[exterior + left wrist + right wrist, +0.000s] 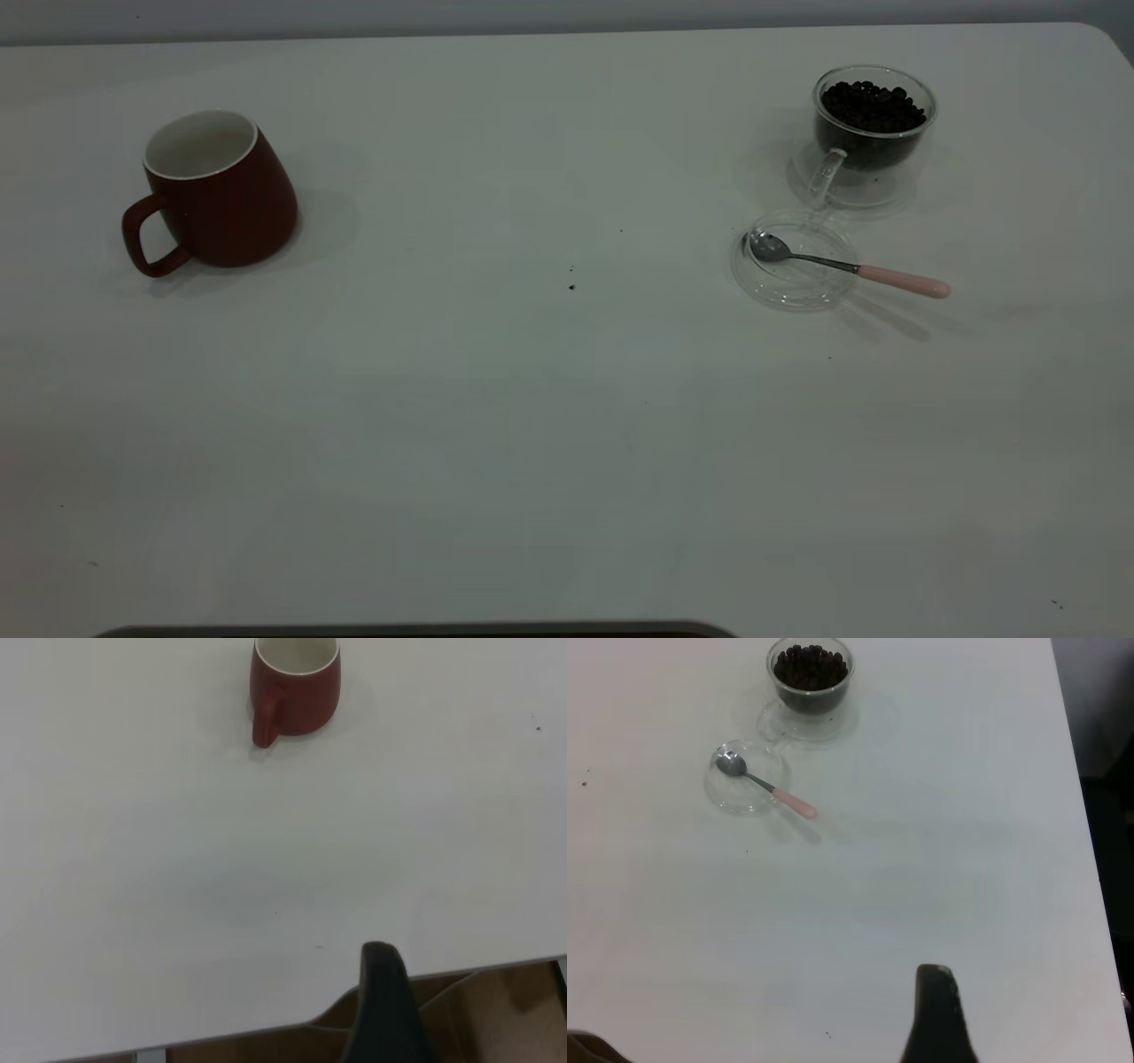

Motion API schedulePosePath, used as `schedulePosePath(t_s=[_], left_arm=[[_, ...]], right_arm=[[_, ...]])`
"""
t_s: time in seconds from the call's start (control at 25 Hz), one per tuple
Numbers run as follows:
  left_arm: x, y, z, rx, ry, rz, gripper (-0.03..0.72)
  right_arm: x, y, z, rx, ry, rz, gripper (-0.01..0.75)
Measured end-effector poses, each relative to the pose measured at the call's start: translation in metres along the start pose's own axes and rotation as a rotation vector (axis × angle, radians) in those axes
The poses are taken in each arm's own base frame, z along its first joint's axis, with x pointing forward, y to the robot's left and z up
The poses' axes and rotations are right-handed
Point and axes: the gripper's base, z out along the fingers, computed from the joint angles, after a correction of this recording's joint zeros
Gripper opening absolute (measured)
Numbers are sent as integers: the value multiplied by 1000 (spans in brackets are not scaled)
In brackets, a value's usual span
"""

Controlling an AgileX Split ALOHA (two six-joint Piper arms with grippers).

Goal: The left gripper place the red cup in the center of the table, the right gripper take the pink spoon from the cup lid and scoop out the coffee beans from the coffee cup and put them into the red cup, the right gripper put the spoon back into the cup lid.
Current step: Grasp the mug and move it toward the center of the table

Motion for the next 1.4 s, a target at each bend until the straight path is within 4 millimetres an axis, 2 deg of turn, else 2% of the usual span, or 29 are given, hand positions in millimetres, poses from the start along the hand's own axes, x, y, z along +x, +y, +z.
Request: schedulePosePath(t_s=[1.28,1.4], left_arm=[[0,0,0,1,0,0,569],[-7,-2,-8,24,-50,-24,569]], right_arm=[[0,0,0,0,0,0,585],[0,0,0,0,0,0,585]])
